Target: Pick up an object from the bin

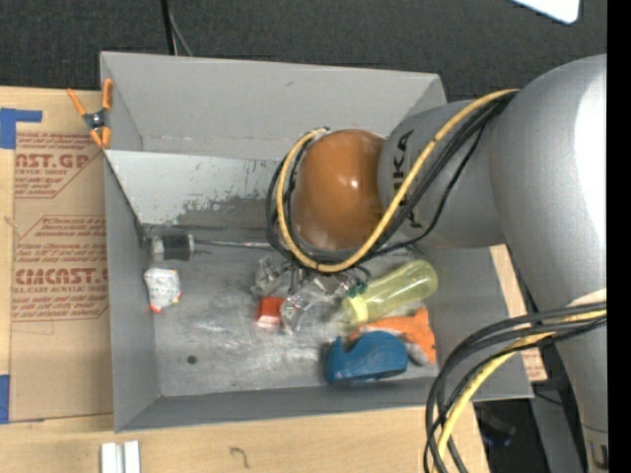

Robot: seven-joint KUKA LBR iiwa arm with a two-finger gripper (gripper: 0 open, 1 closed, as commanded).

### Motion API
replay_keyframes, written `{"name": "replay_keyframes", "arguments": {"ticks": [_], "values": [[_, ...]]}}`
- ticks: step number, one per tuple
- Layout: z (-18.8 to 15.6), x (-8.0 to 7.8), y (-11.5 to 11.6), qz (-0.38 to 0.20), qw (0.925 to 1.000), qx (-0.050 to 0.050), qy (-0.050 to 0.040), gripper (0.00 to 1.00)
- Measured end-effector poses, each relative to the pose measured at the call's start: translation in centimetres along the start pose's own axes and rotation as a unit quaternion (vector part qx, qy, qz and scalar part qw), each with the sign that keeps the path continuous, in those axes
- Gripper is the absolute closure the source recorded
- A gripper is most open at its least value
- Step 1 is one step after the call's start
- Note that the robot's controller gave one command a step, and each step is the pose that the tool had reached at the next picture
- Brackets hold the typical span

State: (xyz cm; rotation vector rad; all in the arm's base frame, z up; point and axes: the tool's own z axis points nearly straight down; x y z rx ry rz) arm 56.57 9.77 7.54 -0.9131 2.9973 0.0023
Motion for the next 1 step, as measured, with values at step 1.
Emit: {"name": "replay_keyframes", "arguments": {"ticks": [1], "values": [[-13.42,2.01,-0.77,-0.015,0.9999,0.000,0.0023,1.00]]}}
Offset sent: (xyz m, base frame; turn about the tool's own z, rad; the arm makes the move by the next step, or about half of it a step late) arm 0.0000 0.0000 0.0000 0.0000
